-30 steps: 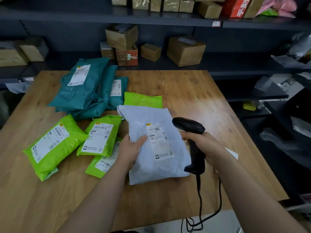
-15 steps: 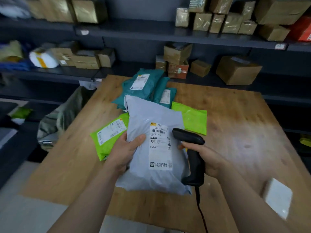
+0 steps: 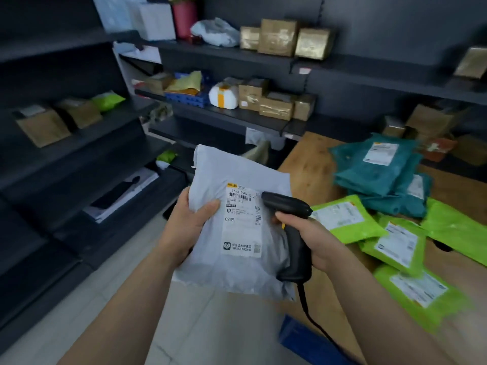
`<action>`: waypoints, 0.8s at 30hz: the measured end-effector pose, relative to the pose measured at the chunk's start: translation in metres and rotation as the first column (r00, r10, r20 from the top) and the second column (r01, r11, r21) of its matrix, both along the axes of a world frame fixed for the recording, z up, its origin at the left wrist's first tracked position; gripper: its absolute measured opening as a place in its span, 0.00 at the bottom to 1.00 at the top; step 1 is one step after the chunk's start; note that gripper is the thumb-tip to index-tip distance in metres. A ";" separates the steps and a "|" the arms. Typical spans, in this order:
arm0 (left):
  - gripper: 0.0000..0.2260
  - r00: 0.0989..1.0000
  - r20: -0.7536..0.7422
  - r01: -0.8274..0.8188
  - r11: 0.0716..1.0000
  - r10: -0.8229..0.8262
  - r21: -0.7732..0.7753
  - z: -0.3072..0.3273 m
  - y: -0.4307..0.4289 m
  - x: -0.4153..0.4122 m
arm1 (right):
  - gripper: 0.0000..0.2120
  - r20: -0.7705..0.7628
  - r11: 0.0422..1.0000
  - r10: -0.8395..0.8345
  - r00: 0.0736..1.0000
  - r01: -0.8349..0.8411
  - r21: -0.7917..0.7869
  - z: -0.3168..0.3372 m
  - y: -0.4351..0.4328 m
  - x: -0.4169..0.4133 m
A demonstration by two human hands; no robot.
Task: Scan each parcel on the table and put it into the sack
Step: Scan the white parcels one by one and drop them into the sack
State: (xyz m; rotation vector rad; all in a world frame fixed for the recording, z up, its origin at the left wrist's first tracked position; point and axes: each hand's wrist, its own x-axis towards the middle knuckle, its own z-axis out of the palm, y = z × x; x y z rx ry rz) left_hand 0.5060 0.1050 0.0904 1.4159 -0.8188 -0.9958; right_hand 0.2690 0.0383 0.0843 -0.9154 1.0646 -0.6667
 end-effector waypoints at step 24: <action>0.20 0.950 0.232 0.107 0.915 -0.210 0.389 -0.057 -0.265 0.339 | 0.11 -0.202 0.978 -0.068 0.977 0.105 0.181 -0.081 -0.247 0.338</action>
